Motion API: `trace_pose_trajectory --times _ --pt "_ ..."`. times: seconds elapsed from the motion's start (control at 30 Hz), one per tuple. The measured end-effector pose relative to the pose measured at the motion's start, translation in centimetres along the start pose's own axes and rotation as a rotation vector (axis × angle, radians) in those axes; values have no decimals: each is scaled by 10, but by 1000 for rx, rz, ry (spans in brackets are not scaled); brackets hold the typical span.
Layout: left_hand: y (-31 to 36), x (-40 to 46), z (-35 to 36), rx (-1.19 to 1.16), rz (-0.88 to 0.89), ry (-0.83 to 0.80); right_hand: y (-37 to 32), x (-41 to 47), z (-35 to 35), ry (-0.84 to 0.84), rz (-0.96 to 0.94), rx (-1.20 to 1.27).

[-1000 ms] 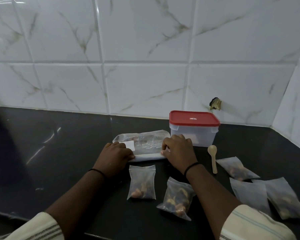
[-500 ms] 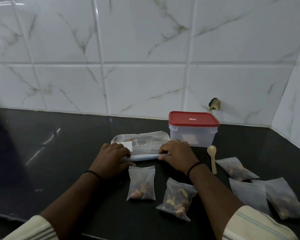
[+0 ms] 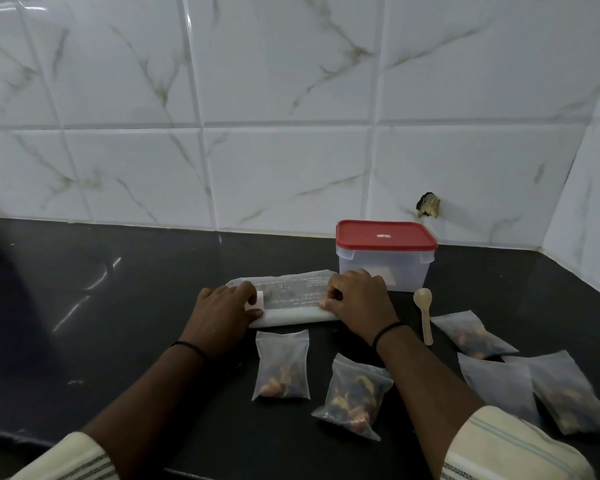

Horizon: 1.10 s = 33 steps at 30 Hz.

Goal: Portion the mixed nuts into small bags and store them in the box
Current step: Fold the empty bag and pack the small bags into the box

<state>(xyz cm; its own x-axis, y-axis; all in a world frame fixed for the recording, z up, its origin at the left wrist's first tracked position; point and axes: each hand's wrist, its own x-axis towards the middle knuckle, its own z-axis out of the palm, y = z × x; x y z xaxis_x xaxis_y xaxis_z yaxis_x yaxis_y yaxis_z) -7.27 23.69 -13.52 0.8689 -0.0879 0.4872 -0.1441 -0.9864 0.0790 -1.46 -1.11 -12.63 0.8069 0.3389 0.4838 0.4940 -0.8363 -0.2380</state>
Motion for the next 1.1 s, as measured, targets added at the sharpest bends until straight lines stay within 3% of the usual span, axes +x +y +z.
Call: trace_pose_trajectory --times 0.17,0.3,0.47,0.67,0.87,1.1 --pt "-6 -1 1 77 67 32 -2 2 -3 52 -147 52" --pt "-7 0 2 99 146 81 -7 0 -6 -124 -164 94" --pt "-17 -2 2 20 160 -22 -6 0 -8 -219 -126 94" --pt "-16 1 6 36 176 35 -7 1 -5 -171 -105 84" --pt "-7 2 4 -30 44 -30 -7 1 -2 -123 -28 87" --pt "-6 1 5 34 45 -15 -9 0 2 18 60 6"
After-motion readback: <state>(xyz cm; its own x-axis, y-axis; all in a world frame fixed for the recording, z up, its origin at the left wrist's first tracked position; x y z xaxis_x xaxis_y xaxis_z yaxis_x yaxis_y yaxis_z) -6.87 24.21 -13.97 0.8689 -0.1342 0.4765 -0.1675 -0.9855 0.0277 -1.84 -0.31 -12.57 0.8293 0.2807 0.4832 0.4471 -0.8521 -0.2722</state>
